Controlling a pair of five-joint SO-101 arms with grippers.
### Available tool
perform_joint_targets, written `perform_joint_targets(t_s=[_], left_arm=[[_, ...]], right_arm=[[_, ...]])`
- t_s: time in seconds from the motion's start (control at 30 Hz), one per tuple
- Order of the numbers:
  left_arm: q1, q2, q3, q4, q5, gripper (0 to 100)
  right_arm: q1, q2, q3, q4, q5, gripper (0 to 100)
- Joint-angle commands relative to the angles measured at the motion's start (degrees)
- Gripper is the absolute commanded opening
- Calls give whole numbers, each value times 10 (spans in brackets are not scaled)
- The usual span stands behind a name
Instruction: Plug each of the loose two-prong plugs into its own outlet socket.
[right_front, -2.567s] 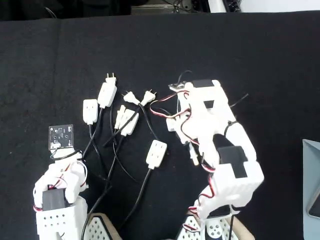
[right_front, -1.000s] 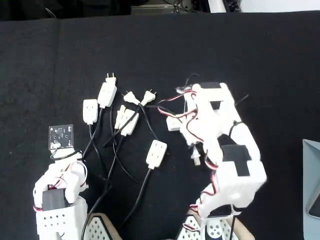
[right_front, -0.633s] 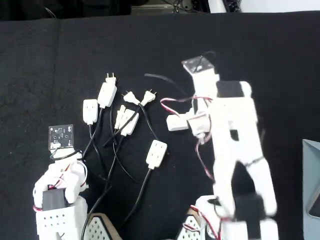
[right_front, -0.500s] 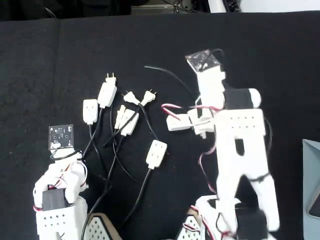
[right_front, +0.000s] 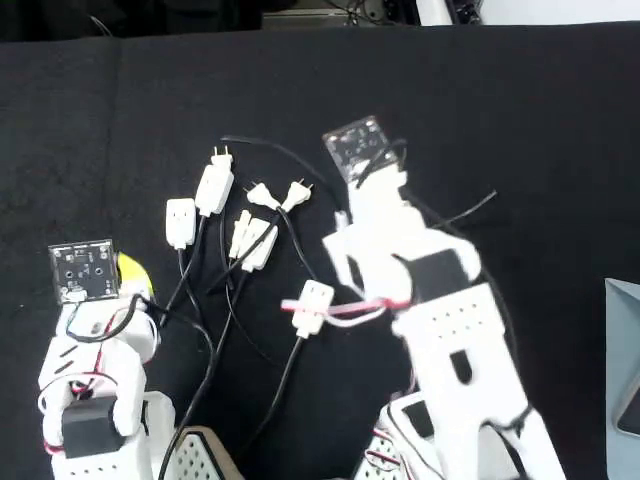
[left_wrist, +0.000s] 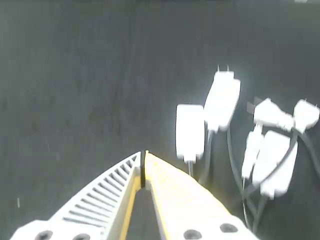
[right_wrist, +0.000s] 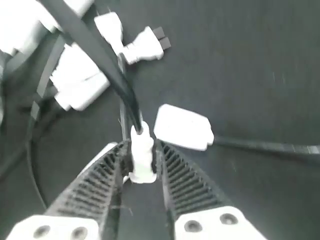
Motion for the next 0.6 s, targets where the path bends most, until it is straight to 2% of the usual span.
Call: perform_joint_targets(t_s=[0.0, 0.13, 0.23, 0.3, 0.37, 0.57], left_arm=[[6, 1, 15, -141, 0, 34], [6, 1, 83, -248, 3, 45], [6, 1, 112, -297, 68, 132], [6, 1, 113, -300, 124, 200], [17, 1, 110, -299, 149, 234], [114, 1, 87, -237, 105, 234]], right_arm=[[-48, -65, 47, -88, -33, 11], [-113, -113, 97, -149, -62, 11], [-163, -123, 118, -185, -74, 11], [-189, -118, 129, -207, -82, 11], [-209, -113, 142, -233, -82, 11], [-264, -108, 168, -281, -82, 11]])
